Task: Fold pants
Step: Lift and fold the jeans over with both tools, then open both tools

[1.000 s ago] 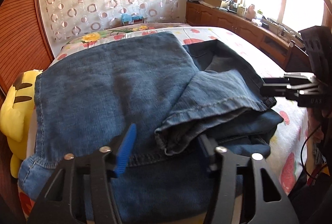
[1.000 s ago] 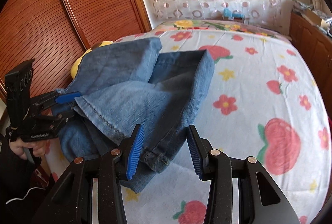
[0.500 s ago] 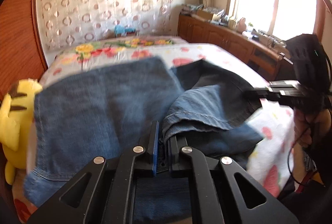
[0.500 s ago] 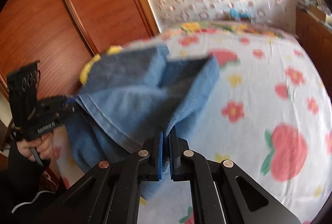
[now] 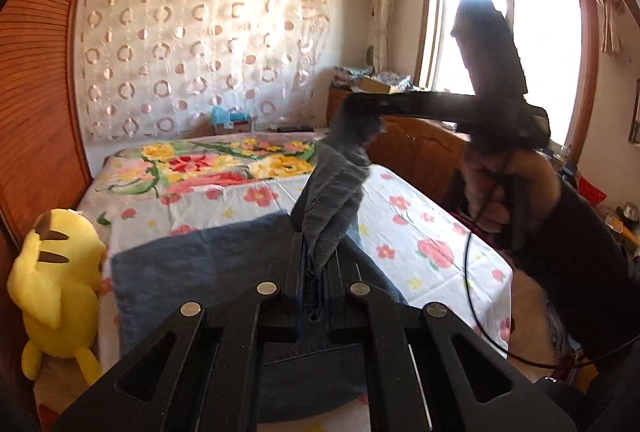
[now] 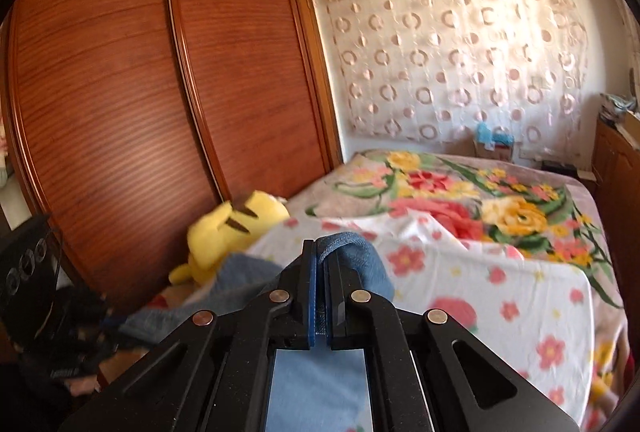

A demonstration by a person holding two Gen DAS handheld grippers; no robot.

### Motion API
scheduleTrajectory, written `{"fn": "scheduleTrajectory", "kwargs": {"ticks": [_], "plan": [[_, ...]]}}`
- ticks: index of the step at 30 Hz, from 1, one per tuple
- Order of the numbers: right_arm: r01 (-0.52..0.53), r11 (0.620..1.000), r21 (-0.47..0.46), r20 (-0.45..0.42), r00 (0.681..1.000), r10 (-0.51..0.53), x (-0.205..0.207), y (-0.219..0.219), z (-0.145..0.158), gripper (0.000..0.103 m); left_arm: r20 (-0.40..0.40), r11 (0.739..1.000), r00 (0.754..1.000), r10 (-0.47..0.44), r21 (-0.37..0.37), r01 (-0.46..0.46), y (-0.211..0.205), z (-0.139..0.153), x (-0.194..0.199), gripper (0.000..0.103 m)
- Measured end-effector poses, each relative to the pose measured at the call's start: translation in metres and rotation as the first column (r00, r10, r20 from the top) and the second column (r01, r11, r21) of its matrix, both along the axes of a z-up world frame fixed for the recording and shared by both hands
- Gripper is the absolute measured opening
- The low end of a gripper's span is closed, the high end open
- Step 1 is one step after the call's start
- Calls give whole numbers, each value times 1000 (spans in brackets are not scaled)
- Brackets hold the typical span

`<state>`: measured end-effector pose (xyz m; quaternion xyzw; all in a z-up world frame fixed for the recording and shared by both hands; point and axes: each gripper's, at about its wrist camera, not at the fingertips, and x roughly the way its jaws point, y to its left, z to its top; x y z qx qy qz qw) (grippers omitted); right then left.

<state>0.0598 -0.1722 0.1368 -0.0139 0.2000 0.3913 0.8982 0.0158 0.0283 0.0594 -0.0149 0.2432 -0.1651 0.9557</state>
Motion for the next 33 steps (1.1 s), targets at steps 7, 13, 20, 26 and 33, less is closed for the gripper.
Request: {"fn": "scheduleTrajectory", "kwargs": {"ticks": [7, 13, 20, 26, 33], "plan": [[-79, 996, -36, -7, 997, 78, 36, 61, 5, 2, -9, 996, 996, 85, -18, -85, 38, -2, -9, 8], [-151, 983, -107, -61, 988, 145, 78, 120, -18, 2, -92, 987, 984, 155, -22, -158, 75, -40, -11, 8], [-184, 956, -230, -99, 981, 165, 99, 168, -37, 2, -186, 975, 959, 212, -27, -221, 98, -83, -5, 8], [-190, 943, -273, -152, 977, 152, 115, 204, -48, 2, -239, 968, 940, 243, -9, -252, 109, -102, -2, 8], [-157, 956, -249, -134, 983, 127, 109, 187, -35, 57, -299, 956, 913, 279, -7, -294, 121, -127, 3, 35]]}}
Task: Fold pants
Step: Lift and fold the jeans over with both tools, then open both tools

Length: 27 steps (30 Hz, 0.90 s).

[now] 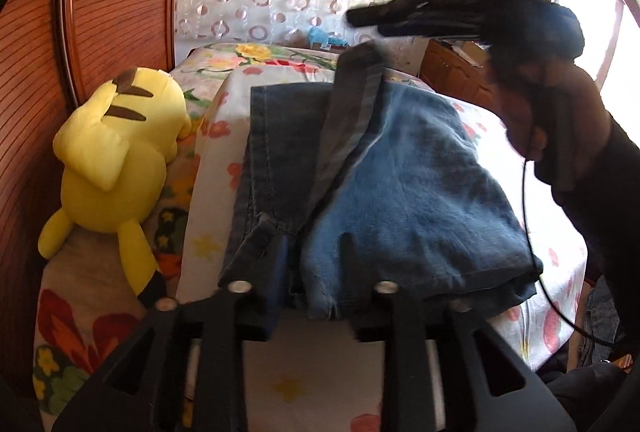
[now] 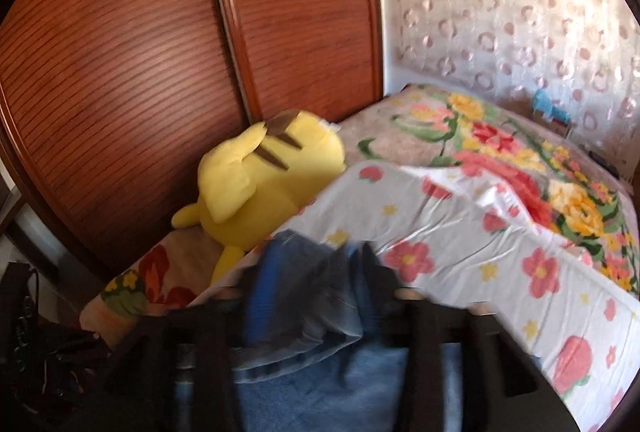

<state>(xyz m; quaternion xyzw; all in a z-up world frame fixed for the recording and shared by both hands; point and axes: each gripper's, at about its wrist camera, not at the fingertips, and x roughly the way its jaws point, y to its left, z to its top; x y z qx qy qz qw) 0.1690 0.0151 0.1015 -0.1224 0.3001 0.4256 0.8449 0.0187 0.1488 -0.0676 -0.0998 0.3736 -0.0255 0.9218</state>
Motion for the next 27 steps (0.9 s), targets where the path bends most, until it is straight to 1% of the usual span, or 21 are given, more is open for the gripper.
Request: {"fn": "scheduleTrajectory", "kwargs": {"ticks": [1, 2, 4, 9, 16, 17, 18, 19, 20, 23, 27], "plan": [[-1, 1000, 17, 6, 1000, 1, -2, -8, 3, 58, 3, 1000, 1000, 4, -9, -4, 1, 0, 0, 40], [-6, 1000, 24, 9, 1000, 5, -2, -13, 7, 58, 5, 1000, 1000, 8, -12, -8, 1, -1, 0, 43], [-2, 1000, 26, 20, 1000, 1, -3, -23, 14, 59, 4, 1000, 1000, 15, -7, -15, 1, -1, -1, 43], [22, 999, 28, 80, 996, -24, -18, -59, 22, 59, -3, 1000, 1000, 22, 12, -22, 2, -2, 2, 43], [99, 995, 3, 83, 992, -99, -37, -110, 7, 59, 18, 999, 999, 28, 26, -29, 1, 4, 2, 43], [108, 994, 0, 77, 991, -107, -39, -117, 4, 59, 19, 999, 999, 28, 28, -28, 0, 5, 3, 56], [117, 993, -1, 73, 990, -117, -41, -123, 1, 59, 30, 999, 999, 28, 25, -29, -1, 7, 2, 66], [126, 992, 0, 71, 989, -126, -43, -128, -1, 59, 42, 999, 999, 27, 21, -28, -2, 9, 2, 80], [133, 991, -3, 67, 989, -132, -45, -132, -3, 59, 55, 1000, 998, 26, 14, -26, -3, 11, 1, 83], [153, 988, -8, 40, 987, -153, -52, -144, -12, 59, 55, 1000, 998, 18, 0, -18, -8, 13, 5, 83], [167, 986, -11, 14, 986, -167, -64, -153, -27, 59, 59, 1000, 998, 1, 12, -1, -21, 16, 11, 83]]}}
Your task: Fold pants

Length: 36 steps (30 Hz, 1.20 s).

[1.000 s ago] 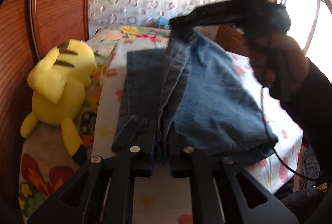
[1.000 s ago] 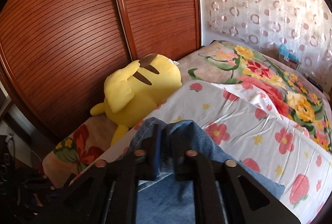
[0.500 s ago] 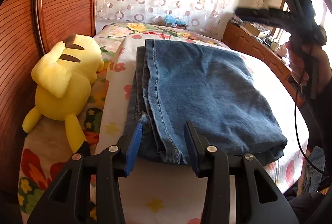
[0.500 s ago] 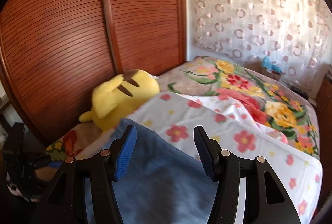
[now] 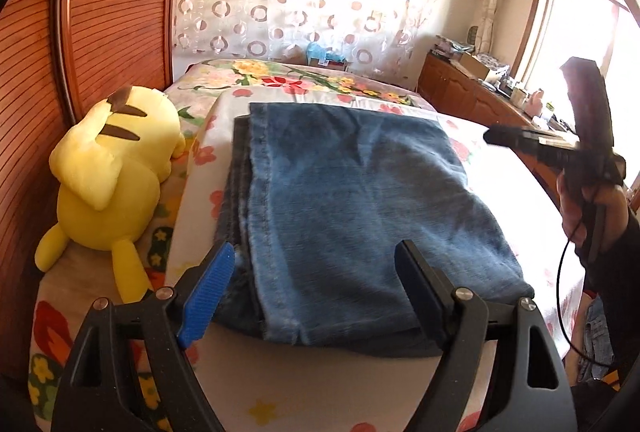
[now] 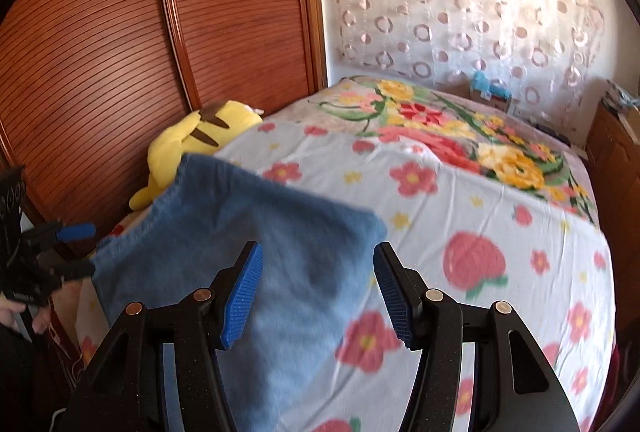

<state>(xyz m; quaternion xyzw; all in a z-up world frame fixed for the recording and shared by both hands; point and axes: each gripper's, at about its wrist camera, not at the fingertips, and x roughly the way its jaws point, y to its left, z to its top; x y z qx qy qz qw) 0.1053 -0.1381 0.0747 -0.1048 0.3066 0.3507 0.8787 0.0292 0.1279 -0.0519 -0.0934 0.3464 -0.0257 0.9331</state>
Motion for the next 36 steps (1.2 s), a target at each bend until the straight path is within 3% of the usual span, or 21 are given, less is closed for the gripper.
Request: {"fn": "scheduleTrajectory", "kwargs": {"ticks": [15, 36], "plan": [[42, 998, 36, -106, 994, -38, -10, -24, -41, 59, -30, 995, 995, -97, 28, 98, -51, -9, 20, 83], [35, 998, 43, -145, 989, -28, -3, -4, -57, 62, -78, 993, 993, -87, 69, 93, -58, -33, 19, 83]]}}
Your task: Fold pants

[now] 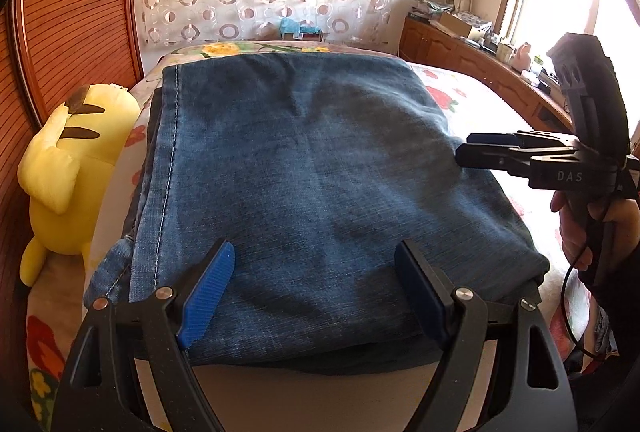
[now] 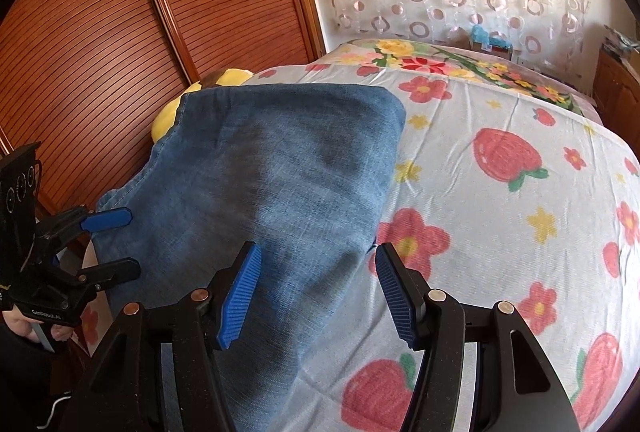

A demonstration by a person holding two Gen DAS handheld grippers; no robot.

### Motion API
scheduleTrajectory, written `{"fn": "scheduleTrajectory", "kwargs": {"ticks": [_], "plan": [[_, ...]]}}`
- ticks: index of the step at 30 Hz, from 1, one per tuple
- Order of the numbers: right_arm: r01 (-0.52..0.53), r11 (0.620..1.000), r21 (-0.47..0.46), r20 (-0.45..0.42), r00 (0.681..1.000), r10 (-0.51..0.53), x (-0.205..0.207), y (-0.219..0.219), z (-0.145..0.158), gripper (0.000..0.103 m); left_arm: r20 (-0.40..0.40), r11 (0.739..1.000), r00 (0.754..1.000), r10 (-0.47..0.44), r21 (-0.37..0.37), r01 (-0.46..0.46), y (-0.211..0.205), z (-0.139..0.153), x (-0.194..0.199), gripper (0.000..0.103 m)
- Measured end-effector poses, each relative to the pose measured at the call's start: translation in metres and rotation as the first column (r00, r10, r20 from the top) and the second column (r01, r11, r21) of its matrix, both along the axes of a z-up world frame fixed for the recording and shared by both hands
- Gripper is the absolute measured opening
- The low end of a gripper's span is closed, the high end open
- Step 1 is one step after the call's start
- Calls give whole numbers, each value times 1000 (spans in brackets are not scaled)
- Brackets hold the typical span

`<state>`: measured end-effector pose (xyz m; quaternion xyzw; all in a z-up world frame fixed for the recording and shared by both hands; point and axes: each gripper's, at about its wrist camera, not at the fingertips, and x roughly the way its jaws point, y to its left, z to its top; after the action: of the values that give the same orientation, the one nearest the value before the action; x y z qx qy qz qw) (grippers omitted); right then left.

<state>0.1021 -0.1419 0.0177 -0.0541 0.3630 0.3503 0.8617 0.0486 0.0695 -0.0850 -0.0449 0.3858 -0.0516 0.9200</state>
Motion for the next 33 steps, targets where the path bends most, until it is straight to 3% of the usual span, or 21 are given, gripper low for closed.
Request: {"fn": "scheduleTrajectory", "kwargs": {"ticks": [14, 21, 29, 33], "plan": [[-9, 1000, -18, -26, 1000, 8, 14, 18, -19, 63, 4, 1000, 1000, 5, -5, -5, 3, -2, 0, 83], [21, 999, -33, -5, 1000, -21, 13, 21, -22, 71, 8, 1000, 1000, 5, -7, -5, 3, -2, -1, 83], [24, 998, -62, 14, 1000, -23, 10, 26, -24, 70, 11, 1000, 1000, 8, -12, -7, 4, -3, -1, 83], [-6, 999, -41, 7, 1000, 6, 9, 25, -24, 40, 14, 1000, 1000, 8, -8, -8, 3, -4, -2, 83]]}}
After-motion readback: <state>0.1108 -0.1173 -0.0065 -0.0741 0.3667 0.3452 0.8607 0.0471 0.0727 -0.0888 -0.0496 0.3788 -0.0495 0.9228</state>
